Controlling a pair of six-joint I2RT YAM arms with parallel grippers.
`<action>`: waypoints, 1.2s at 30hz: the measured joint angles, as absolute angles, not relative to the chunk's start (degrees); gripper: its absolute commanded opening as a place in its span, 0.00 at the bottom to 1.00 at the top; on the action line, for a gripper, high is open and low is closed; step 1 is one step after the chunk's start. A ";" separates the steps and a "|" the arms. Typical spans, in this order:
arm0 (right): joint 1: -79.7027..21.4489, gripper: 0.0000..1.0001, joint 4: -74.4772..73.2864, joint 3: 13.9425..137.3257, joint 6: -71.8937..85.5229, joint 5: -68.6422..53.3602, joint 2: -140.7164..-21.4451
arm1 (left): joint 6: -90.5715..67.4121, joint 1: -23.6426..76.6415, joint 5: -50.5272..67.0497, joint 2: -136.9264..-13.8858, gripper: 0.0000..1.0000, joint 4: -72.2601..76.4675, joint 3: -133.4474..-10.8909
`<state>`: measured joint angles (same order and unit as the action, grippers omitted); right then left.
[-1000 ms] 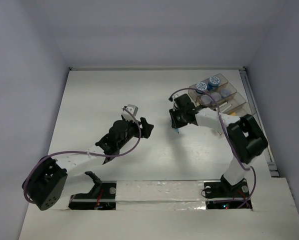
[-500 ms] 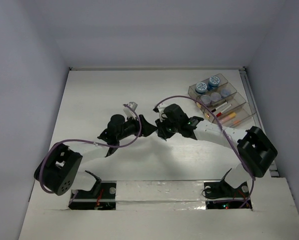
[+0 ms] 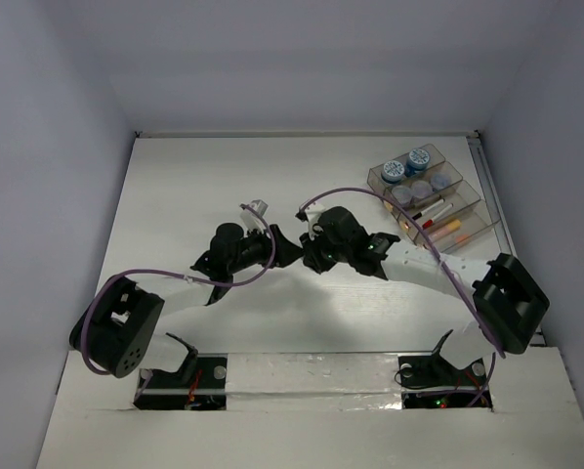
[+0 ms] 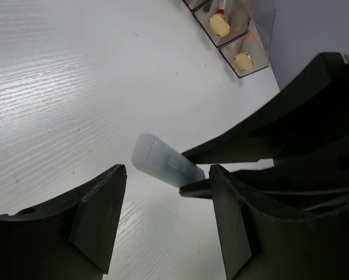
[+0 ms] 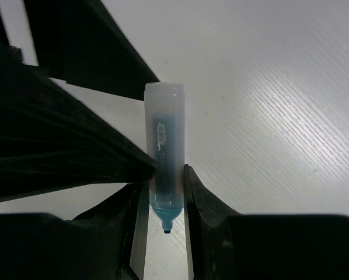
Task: Sort the stationery into containers
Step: Pick up the pen from the center of the board.
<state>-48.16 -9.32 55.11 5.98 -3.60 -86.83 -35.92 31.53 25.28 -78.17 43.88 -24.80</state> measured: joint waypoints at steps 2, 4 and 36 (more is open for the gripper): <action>-49.17 0.00 -8.86 55.00 6.02 -3.86 -86.41 | -35.92 31.35 25.21 -78.17 0.55 43.90 -24.80; -49.95 0.00 -8.45 54.85 6.07 -4.62 -85.78 | -35.97 31.33 25.23 -78.17 0.54 43.99 -24.80; -51.16 1.00 27.79 26.41 33.10 -9.23 -67.96 | -48.31 26.13 18.63 -51.99 0.00 54.43 -10.44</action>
<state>-51.16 27.79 26.41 33.10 -9.23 -67.96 -48.31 26.13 18.63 -51.99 54.43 -10.44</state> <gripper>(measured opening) 0.995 0.152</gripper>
